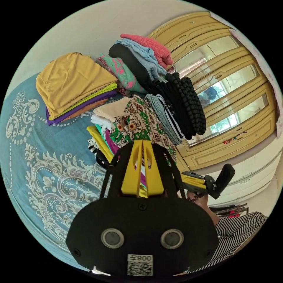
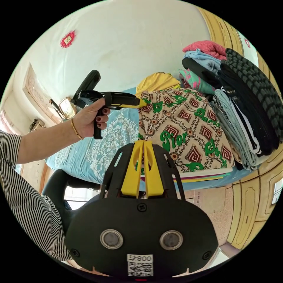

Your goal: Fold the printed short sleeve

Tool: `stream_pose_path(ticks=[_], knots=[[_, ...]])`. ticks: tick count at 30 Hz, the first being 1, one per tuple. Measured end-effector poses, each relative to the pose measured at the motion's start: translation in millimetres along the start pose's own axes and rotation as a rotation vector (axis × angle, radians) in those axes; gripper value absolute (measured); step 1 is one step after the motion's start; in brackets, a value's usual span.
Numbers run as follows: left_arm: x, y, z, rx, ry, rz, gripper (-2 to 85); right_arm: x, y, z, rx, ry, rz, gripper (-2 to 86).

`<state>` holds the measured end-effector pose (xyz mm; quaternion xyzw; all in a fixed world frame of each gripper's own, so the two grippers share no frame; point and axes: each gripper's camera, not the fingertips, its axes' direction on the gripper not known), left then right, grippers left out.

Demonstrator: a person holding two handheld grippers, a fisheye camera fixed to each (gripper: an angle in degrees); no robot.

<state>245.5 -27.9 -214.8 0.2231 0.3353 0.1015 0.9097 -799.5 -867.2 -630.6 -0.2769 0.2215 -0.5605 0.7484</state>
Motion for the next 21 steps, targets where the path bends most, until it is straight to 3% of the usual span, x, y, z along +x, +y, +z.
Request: stream_pose_path(ticks=[4, 7, 11, 15, 21], knots=[[-7, 1, 20, -0.118, -0.083, 0.013, 0.1, 8, 5, -4, 0.084, 0.030, 0.080, 0.0], [-8, 13, 9, -0.064, -0.036, 0.049, 0.1, 18, 4, 15, 0.001, -0.036, 0.153, 0.0], [-5, 39, 0, 0.002, -0.016, 0.108, 0.1, 9, 12, -6, 0.175, 0.036, 0.212, 0.0], [-25, 62, 30, -0.136, -0.055, 0.086, 0.2, 15, 8, 44, 0.026, 0.004, 0.274, 0.1], [-60, 112, -10, -0.009, 0.079, 0.095, 0.4, -15, -7, 56, 0.054, 0.046, 0.278, 0.1]])
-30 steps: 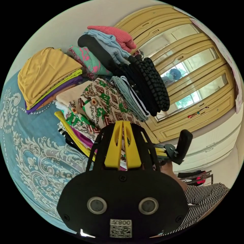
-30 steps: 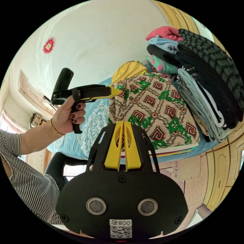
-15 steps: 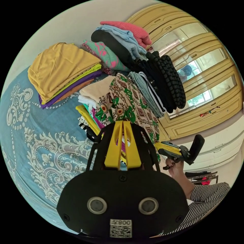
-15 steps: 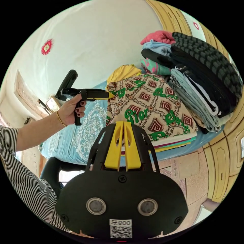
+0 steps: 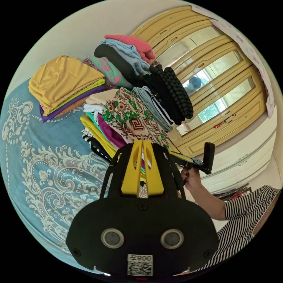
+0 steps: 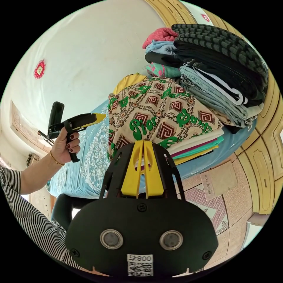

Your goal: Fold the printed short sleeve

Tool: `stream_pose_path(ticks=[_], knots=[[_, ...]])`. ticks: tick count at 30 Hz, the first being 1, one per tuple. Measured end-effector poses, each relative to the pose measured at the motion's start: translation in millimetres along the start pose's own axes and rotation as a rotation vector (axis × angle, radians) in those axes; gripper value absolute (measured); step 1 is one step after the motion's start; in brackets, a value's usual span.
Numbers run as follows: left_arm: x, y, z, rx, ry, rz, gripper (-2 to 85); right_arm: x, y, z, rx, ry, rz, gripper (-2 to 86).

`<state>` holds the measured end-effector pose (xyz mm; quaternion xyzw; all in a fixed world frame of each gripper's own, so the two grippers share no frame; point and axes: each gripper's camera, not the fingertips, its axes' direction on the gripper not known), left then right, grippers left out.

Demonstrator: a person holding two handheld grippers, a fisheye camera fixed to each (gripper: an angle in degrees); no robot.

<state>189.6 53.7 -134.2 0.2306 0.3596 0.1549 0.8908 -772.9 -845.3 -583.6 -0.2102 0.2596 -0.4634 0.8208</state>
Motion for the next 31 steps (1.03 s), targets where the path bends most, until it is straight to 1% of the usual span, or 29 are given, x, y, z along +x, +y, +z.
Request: stream_pose_path(ticks=[4, 6, 9, 13, 15, 16, 20, 24, 27, 31], knots=[[-41, 43, -20, 0.016, 0.043, -0.052, 1.0, -32, -7, -13, 0.103, -0.011, -0.018, 0.2], [-76, 73, -30, 0.036, 0.093, -0.124, 1.5, -62, -19, -15, 0.160, -0.059, -0.072, 0.3], [-107, 105, -39, 0.052, 0.104, -0.175, 1.5, -113, -50, 3, 0.170, -0.108, -0.182, 0.8], [-128, 139, -47, 0.038, 0.075, -0.171, 0.7, -184, -100, 47, 0.151, -0.112, -0.332, 2.1], [-139, 160, -54, 0.034, 0.033, -0.151, 0.4, -229, -139, 88, 0.114, -0.107, -0.412, 4.0], [-143, 165, -56, 0.035, 0.028, -0.149, 0.4, -240, -150, 99, 0.103, -0.100, -0.424, 4.5], [-166, 201, -68, 0.055, 0.024, -0.145, 0.3, -311, -229, 192, 0.010, -0.032, -0.508, 7.1], [-186, 236, -73, 0.068, 0.053, -0.138, 0.3, -364, -309, 291, -0.091, 0.105, -0.492, 7.9], [-200, 260, -71, 0.060, 0.070, -0.135, 0.2, -397, -360, 354, -0.158, 0.146, -0.485, 8.4], [-218, 285, -68, 0.063, 0.069, -0.139, 0.2, -442, -406, 411, -0.167, 0.218, -0.501, 9.7]])
